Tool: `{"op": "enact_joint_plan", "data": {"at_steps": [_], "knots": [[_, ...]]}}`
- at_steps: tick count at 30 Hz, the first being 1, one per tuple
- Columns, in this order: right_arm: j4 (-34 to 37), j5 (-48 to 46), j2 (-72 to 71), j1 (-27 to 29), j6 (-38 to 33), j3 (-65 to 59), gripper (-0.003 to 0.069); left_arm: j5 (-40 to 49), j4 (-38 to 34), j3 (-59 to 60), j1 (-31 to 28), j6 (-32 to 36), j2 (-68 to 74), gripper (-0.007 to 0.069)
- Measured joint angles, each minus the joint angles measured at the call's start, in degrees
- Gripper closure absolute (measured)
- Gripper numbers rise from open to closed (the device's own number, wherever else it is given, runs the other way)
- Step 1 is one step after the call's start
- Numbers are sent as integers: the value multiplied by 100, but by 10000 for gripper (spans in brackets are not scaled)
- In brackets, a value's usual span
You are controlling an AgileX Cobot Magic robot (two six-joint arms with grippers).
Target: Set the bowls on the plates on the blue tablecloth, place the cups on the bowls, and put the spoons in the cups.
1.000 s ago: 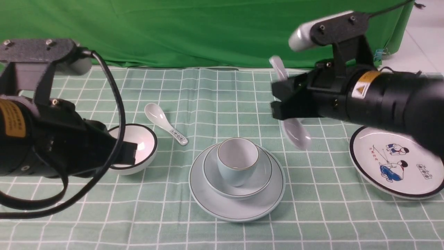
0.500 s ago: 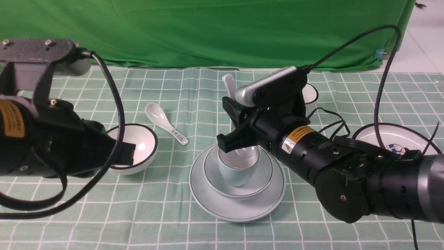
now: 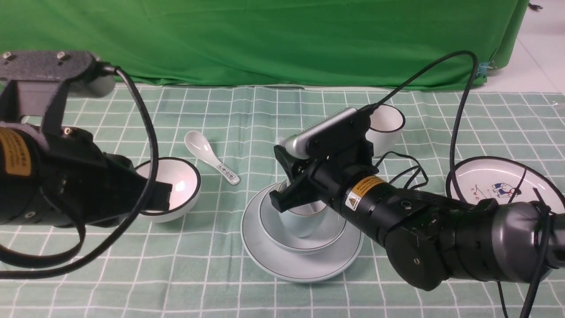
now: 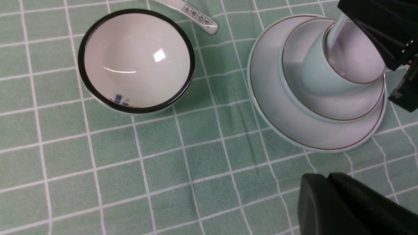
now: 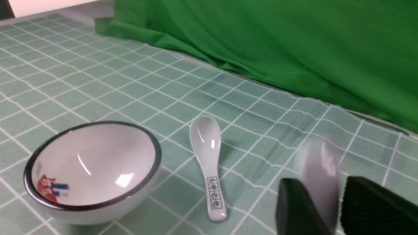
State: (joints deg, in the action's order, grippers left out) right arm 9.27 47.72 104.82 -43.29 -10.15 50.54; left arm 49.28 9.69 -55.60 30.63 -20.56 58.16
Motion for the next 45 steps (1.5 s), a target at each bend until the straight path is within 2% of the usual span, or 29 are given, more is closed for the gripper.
{"op": "enact_joint_plan", "data": {"at_steps": [2, 3, 4, 6, 7, 9, 13, 15, 16, 18, 22, 28, 32, 38, 45], "knots": [[0, -725, -304, 0, -5, 0, 352, 0, 0, 0, 0, 0, 0, 616], [0, -802, -341, 0, -5, 0, 351, 0, 0, 0, 0, 0, 0, 616], [0, -1665, -765, 0, -26, 0, 347, 0, 0, 0, 0, 0, 0, 616], [0, -2255, -1076, 0, -59, 0, 346, 0, 0, 0, 0, 0, 0, 616], [0, -3153, -1601, 11, -148, 0, 356, 0, 0, 0, 0, 0, 0, 616], [-11, -4621, -2625, 96, -295, 0, 411, 0, 0, 0, 0, 0, 0, 616], [-151, -6062, -4341, 520, -291, 0, 542, 0, 6, 0, 0, 0, 0, 616], [-502, -6733, -5535, 1061, 179, 0, 618, 0, 6, 0, 0, 0, 0, 616], [-756, -6887, -6205, 1308, 589, -34, 629, -43, 6, 0, 0, 0, 0, 616], [-1017, -6979, -6970, 1624, 956, -189, 634, -127, 6, 15, 0, 25, -7, 616], [-1224, -6965, -8283, 1993, 1191, -728, 636, -443, 0, 158, 0, 102, -195, 616], [-1251, -6144, -9671, 2134, 1267, -1946, 636, -871, -3, 896, 0, 153, -1264, 616], [-1251, -5693, -9947, 2134, 1267, -2202, 624, -1121, -3, 1563, 0, 168, -2455, 616], [-1251, -5600, -9974, 2138, 1267, -2226, 578, -1574, -22, 2251, 0, 171, -4049, 615], [-1251, -5581, -9974, 2138, 1267, -2226, 559, -1598, -362, 2294, 0, 176, -4642, 615]]}}
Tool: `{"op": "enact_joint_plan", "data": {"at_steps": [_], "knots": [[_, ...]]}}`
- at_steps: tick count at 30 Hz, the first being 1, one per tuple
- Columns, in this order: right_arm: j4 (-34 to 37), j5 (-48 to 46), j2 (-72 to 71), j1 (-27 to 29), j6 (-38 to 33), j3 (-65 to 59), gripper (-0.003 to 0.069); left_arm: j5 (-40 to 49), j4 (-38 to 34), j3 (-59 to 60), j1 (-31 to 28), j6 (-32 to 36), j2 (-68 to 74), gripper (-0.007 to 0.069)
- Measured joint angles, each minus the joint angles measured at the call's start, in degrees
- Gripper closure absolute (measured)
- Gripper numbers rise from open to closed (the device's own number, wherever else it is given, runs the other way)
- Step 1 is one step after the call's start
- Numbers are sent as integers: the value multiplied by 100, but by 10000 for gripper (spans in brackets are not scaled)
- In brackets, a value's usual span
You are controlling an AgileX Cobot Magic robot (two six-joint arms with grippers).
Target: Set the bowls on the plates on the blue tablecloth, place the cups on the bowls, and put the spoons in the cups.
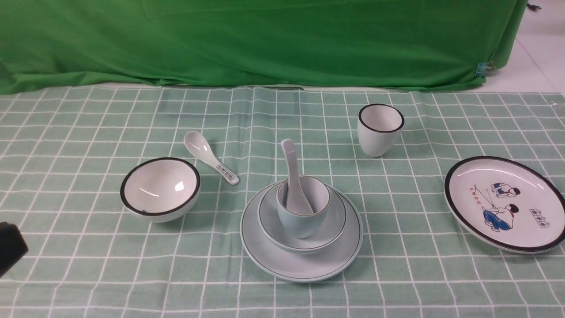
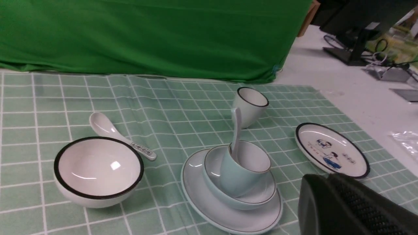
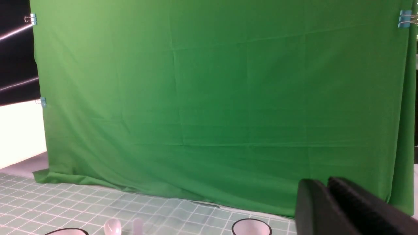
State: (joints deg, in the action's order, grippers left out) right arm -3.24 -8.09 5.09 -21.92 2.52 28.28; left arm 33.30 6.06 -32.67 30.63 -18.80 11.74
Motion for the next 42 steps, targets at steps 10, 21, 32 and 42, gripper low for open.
{"op": "enact_joint_plan", "data": {"at_steps": [10, 21, 32, 42], "knots": [[0, 0, 0, 0, 0, 0, 540, 0, 8, 36, 0, 111, -32, 615], [0, 0, 0, 0, 0, 0, 529, -1740, -1169, 1482, -1152, 2578, -673, 613], [0, 4, 0, 0, 0, 0, 514, -2217, -1389, 3302, -2959, 2873, -1166, 613], [0, 0, 0, 0, 0, 0, 488, -2051, -1368, 3305, -2959, 2942, -1166, 613]]}}
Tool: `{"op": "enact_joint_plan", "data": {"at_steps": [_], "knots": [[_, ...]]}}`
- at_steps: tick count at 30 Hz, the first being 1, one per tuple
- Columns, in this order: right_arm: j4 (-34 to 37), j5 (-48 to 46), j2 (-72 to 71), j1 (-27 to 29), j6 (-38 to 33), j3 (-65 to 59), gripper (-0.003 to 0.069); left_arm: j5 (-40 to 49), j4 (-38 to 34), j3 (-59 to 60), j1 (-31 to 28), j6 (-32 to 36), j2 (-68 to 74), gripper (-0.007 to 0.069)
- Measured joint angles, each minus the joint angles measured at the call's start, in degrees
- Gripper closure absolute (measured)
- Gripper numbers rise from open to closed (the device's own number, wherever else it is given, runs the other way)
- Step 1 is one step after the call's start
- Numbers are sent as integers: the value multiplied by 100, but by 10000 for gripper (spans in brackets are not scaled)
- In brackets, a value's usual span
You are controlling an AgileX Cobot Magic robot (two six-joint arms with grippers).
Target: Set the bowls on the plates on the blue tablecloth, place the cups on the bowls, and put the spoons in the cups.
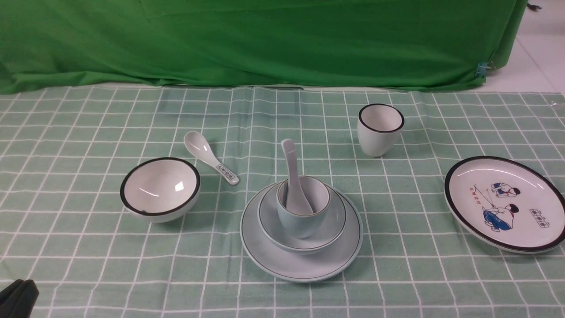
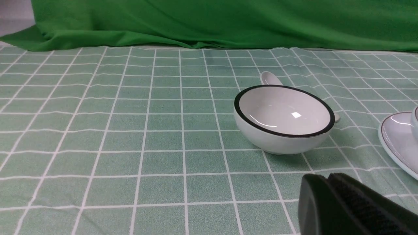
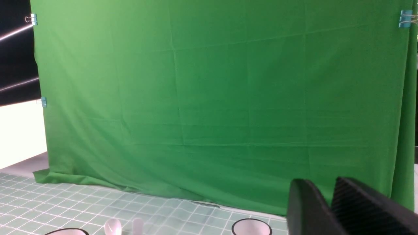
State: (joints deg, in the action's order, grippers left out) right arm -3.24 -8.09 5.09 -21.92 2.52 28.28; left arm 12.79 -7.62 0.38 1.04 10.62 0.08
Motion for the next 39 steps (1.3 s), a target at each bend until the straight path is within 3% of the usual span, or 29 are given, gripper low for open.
{"op": "enact_joint_plan", "data": {"at_steps": [12, 17, 24, 29, 34, 39], "knots": [[0, 0, 0, 0, 0, 0, 460, 0, 0, 0, 0, 11, 0, 613], [-38, -50, -15, 18, -365, -42, 449, 0, 0, 0, 0, 11, 0, 613], [-43, -91, -49, 962, -960, -661, 443, 0, 0, 0, 0, 11, 0, 613], [-55, -89, -49, 1687, -1107, -1793, 440, 5, 0, 0, 0, 11, 0, 613], [-55, -336, -232, 1930, -1118, -2801, 428, 12, 1, 0, 0, 18, 0, 613], [-55, -531, -496, 2015, -1118, -2874, 424, 18, 1, 0, 0, 17, 0, 613]]}}
